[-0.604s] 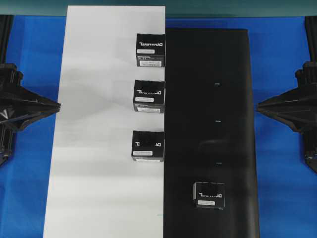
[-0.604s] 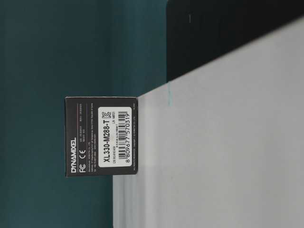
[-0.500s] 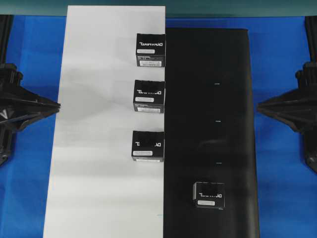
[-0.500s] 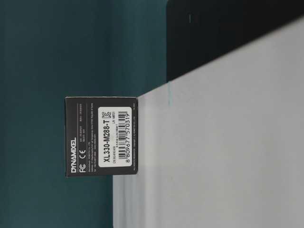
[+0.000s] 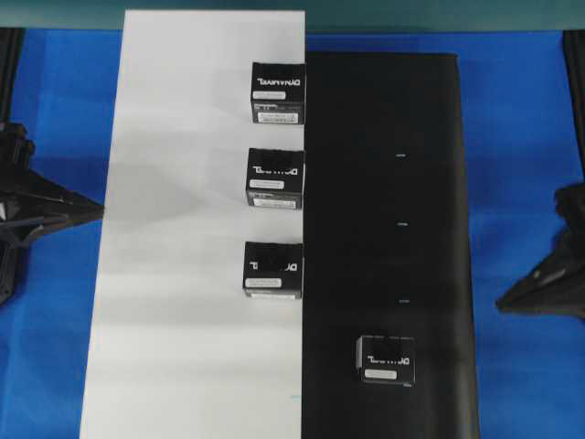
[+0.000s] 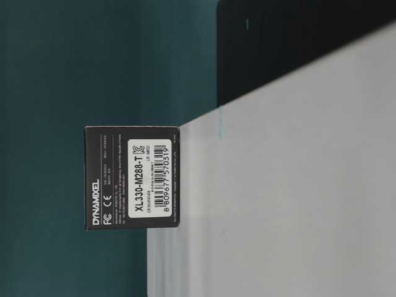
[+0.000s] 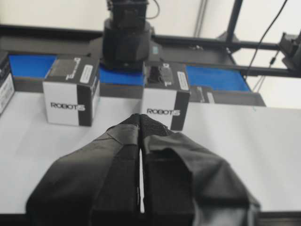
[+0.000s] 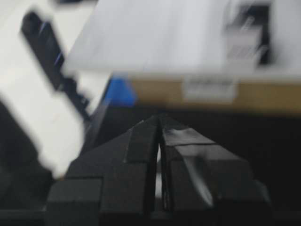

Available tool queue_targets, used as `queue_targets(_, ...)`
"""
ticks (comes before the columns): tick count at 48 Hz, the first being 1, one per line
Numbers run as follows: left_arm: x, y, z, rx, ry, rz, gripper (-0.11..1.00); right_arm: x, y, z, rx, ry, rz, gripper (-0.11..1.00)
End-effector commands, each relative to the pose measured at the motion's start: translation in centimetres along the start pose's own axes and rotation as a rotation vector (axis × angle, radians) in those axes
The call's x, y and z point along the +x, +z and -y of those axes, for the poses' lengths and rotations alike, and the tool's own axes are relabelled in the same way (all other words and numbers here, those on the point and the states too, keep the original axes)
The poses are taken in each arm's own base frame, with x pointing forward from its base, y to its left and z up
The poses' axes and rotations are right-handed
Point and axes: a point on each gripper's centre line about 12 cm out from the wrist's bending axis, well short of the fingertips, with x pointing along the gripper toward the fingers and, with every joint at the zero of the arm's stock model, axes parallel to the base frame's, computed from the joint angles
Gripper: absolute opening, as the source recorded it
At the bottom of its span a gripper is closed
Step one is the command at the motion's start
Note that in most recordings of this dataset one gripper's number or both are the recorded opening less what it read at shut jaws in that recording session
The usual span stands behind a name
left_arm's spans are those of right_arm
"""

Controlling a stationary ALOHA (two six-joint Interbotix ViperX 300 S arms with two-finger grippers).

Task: Place the box from the black base onto the white base.
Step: 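Move the right gripper toward the box on the black base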

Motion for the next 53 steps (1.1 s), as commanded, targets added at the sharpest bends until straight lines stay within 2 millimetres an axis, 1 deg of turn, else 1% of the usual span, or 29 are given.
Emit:
queue_targets(1, 0.2, 1.1, 0.1, 0.002, -0.002, 0.024, -0.02, 0.9, -0.7, -0.5, 0.041, 0.009, -0.079, 0.04)
queue_targets(4, 0.2, 1.1, 0.1, 0.002, -0.002, 0.024, -0.02, 2.0, -2.0, -0.2, 0.074, -0.014, -0.161, 0.04)
queue_targets(10, 0.2, 1.3, 0.1, 0.002, -0.002, 0.029, -0.02, 4.0, -4.2, 0.3, 0.073, -0.053, -0.297, 0.04)
queue_targets(17, 0.2, 1.7, 0.1, 0.002, -0.001, 0.038, -0.02, 5.7, -6.4, 0.8, 0.079, -0.082, -0.402, 0.04)
queue_targets(22, 0.3, 1.8, 0.1, 0.002, -0.003, 0.038, -0.02, 6.7, -7.5, 0.8, 0.076, -0.089, -0.458, 0.05)
queue_targets(25, 0.3, 1.8, 0.1, 0.002, -0.001, 0.038, -0.02, 7.1, -7.9, 0.8, 0.077, -0.095, -0.479, 0.07)
queue_targets(29, 0.3, 1.9, 0.1, 0.002, -0.002, 0.041, -0.02, 7.8, -8.5, 0.8, 0.084, -0.102, -0.512, 0.12)
queue_targets(32, 0.3, 1.9, 0.1, 0.002, -0.003, 0.043, -0.02, 8.2, -8.6, 0.6, 0.104, -0.106, -0.524, 0.19)
queue_targets(35, 0.3, 1.9, 0.1, 0.000, 0.000, 0.042, -0.02, 8.6, -8.8, 0.4, 0.131, -0.111, -0.537, 0.30)
queue_targets(42, 0.3, 1.9, 0.0, 0.002, 0.006, 0.042, -0.02, 9.3, -9.6, 0.1, 0.206, -0.138, -0.573, 0.71)
queue_targets(44, 0.3, 2.0, -0.1, 0.002, 0.007, 0.044, -0.02, 9.4, -9.9, 0.2, 0.227, -0.149, -0.581, 0.82)
queue_targets(46, 0.3, 2.0, -0.1, 0.002, 0.007, 0.044, -0.02, 9.6, -10.1, 0.2, 0.240, -0.157, -0.589, 0.91)
queue_targets(49, 0.3, 1.9, -0.1, 0.002, 0.009, 0.042, -0.02, 9.9, -10.2, 0.3, 0.244, -0.163, -0.588, 0.99)
queue_targets(53, 0.3, 1.9, -0.1, 0.002, 0.009, 0.041, -0.02, 10.4, -10.1, 0.5, 0.240, -0.169, -0.582, 1.00)
